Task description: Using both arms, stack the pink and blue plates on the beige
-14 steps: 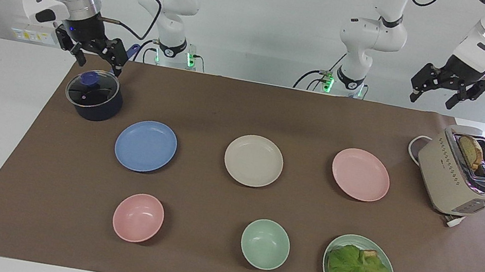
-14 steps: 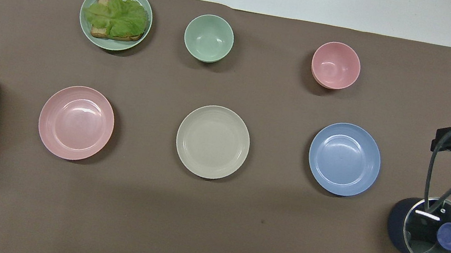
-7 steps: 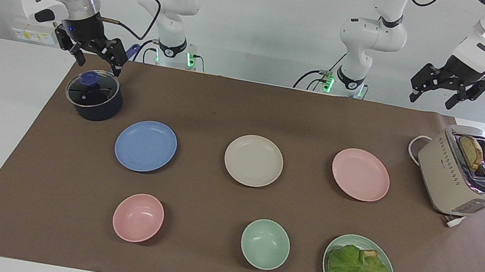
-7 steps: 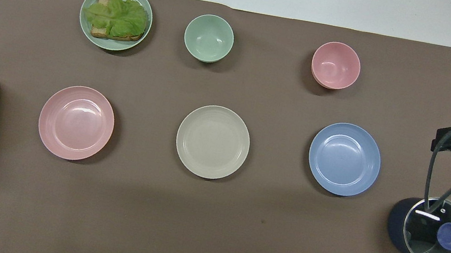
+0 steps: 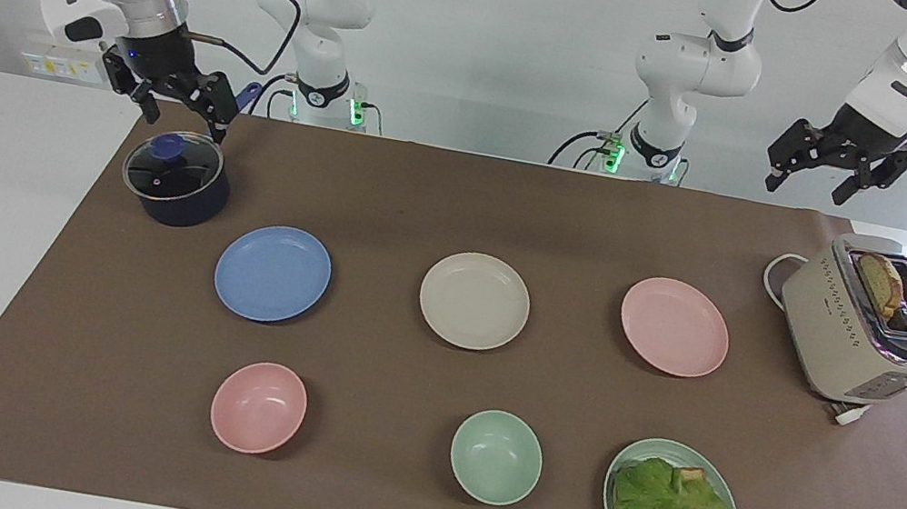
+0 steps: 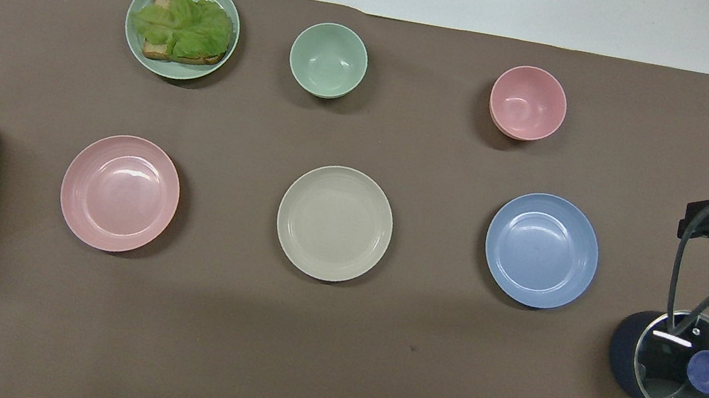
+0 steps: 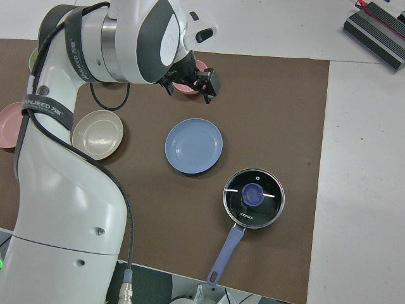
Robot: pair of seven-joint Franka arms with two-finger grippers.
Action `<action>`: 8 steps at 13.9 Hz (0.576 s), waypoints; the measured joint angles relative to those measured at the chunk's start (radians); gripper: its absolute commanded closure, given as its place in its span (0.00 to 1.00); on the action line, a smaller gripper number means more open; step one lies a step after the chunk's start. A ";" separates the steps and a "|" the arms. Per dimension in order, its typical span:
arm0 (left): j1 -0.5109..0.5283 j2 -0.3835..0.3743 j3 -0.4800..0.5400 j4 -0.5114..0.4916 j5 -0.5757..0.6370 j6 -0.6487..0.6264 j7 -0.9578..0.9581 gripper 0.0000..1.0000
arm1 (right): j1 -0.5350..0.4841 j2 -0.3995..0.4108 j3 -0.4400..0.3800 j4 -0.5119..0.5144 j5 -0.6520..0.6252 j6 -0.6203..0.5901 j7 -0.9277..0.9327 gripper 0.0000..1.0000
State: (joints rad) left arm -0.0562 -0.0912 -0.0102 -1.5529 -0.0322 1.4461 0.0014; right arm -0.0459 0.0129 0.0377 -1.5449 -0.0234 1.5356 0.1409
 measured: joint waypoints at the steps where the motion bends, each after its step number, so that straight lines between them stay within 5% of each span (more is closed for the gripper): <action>1: 0.000 0.000 0.000 0.000 0.000 0.000 0.000 0.00 | 0.000 0.000 0.000 0.000 0.000 0.000 0.000 0.00; 8: 0.021 0.001 0.002 -0.025 0.000 0.013 0.002 0.00 | 0.000 0.000 0.000 0.000 0.000 0.000 0.000 0.00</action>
State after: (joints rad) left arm -0.0354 -0.0902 -0.0077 -1.5780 -0.0321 1.4588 0.0036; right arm -0.0459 0.0129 0.0377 -1.5449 -0.0234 1.5356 0.1409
